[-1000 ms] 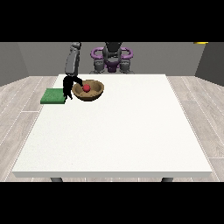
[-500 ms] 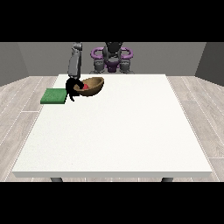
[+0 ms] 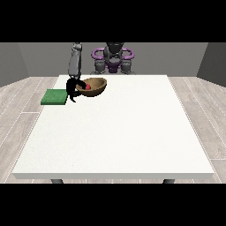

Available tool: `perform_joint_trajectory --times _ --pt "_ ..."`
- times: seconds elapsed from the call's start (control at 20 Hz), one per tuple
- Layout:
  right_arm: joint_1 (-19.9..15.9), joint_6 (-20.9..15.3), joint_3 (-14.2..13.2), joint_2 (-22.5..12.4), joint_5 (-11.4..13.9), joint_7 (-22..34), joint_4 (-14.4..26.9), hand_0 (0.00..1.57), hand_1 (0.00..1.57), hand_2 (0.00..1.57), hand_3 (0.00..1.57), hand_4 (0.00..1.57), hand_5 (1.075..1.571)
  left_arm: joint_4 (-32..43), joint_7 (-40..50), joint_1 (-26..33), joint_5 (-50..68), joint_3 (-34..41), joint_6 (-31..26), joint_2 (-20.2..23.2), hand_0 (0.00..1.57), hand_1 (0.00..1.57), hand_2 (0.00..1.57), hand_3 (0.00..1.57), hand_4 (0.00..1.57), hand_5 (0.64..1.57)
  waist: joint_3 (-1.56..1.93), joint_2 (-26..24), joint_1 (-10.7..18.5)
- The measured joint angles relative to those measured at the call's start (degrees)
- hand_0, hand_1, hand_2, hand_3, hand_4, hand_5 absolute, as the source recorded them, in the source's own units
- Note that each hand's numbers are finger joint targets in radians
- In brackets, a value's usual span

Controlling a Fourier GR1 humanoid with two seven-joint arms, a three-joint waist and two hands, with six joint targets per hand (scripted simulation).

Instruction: Pick the cup and pour the ball into the bowl, then pick the bowl and place it on the pad

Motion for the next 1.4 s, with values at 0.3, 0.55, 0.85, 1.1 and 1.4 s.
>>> perform_joint_trajectory --times 0.3,0.55,0.85,1.1,1.4 --pt "-0.6 0.6 2.6 -2.0 -2.6 10.2 -3.4 1.57 1.57 1.57 0.83 1.04 1.559 2.2 -0.7 1.3 -0.4 1.3 -0.1 1.3 0.0 0.0 0.0 0.0 1.2 1.537 1.38 -0.6 -1.4" --pt "0.7 1.7 1.6 -15.0 0.0 18.5 -4.3 1.57 1.57 1.57 0.67 1.08 1.566 3.0 -1.6 3.2 -1.1 1.7 -0.4 1.9 0.0 0.0 0.0 0.0 1.2 1.545 0.39 -1.3 -4.3" --pt "-1.3 6.6 -1.4 -27.6 -0.1 26.6 -2.6 1.57 1.57 1.57 0.58 1.09 1.564 4.9 -4.3 6.5 -1.6 3.0 -0.6 2.6 0.0 0.0 0.0 0.0 1.2 1.546 0.07 -2.2 -7.7" --pt "-5.1 8.2 -2.2 -30.6 0.2 29.3 -1.3 1.57 1.57 1.57 0.46 1.11 1.567 8.1 -9.1 8.9 -1.7 4.3 -2.4 4.1 0.0 0.0 0.0 0.0 1.21 1.555 0.04 -0.5 -8.9" --pt "-9.7 6.2 -2.8 -28.0 0.1 28.4 2.1 1.57 1.57 1.57 0.45 1.05 1.569 10.0 -12.8 8.6 -1.3 5.0 -3.3 6.0 0.0 0.0 0.0 0.0 1.21 1.555 0.05 2.6 -8.6"
